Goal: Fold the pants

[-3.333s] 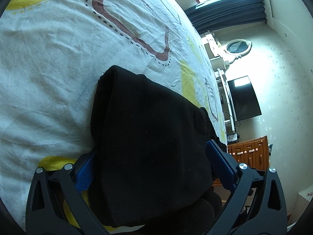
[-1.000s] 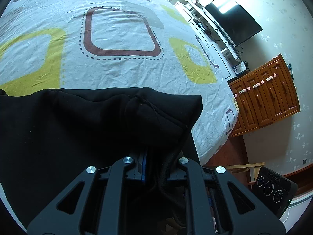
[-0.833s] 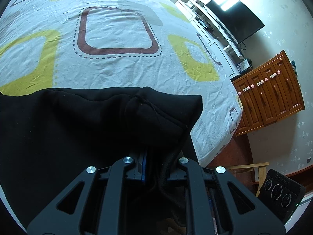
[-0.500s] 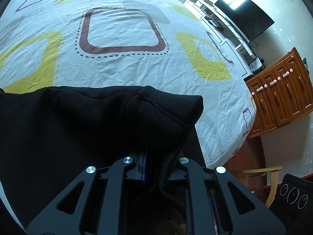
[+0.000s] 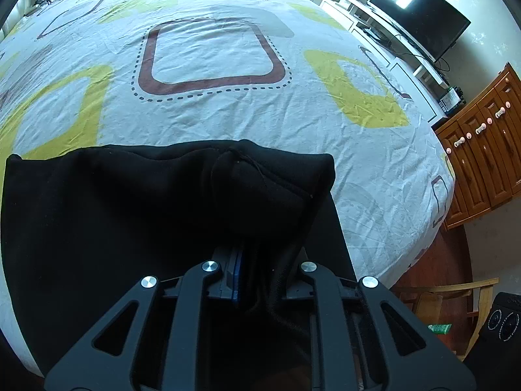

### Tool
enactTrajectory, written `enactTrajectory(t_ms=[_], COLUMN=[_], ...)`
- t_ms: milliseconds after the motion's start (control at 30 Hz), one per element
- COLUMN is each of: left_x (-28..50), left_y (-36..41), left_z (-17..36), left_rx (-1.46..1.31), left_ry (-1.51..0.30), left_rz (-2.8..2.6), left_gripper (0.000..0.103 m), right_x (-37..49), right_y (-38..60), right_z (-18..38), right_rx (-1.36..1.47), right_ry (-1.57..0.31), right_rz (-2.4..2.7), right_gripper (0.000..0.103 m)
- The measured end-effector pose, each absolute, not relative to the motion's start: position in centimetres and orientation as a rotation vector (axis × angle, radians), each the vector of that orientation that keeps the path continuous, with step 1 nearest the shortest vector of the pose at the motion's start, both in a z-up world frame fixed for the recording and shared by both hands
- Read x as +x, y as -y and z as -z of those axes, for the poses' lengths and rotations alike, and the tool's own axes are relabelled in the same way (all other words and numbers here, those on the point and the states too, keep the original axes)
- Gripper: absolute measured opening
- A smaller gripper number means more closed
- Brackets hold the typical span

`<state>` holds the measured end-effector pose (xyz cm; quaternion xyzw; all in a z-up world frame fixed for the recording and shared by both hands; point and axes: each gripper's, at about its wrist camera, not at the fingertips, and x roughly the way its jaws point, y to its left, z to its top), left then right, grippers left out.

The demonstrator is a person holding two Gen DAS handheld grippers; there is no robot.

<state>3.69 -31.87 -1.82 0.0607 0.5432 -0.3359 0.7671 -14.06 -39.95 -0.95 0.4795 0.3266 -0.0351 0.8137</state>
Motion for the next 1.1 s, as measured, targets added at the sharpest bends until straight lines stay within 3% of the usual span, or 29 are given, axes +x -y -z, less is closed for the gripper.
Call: enactTrajectory(t_ms=[67, 200, 400, 533, 867, 1100], left_x=[3.5, 2.9, 1.8, 2.7, 9.6, 10.1], left_y=[32.1, 32.4, 29.4, 23.2, 6.7, 3.8], left_z=[1.8, 1.4, -1.8, -4.1, 1.4, 3.3], left_rx=[0.126, 0.074, -0.144, -0.282, -0.421, -0.441], left_ry=[-1.173, -1.172, -1.127, -1.06, -1.168, -1.201], left_rz=[0.714, 0.715, 0.809, 0.837, 0.52, 0.53], left_gripper=[0.02, 0.041, 0.043, 0.062, 0.065, 0.065], right_x=[-14.2, -14.8, -16.0, -14.9, -8.0, -5.1], right_y=[40.2, 40.6, 41.9, 42.4, 44.9, 43.5], right_z=[1.0, 0.7, -0.1, 0.5, 0.8, 2.6], right_rx=[1.03, 1.029, 1.029, 1.015, 0.941, 0.888], right_ry=[-0.688, -0.656, -0.584, -0.64, -0.751, -0.896], right_rz=[0.083, 0.104, 0.101, -0.012, -0.079, -0.087], right_gripper=[0.074, 0.074, 0.074, 0.075, 0.075, 0.074])
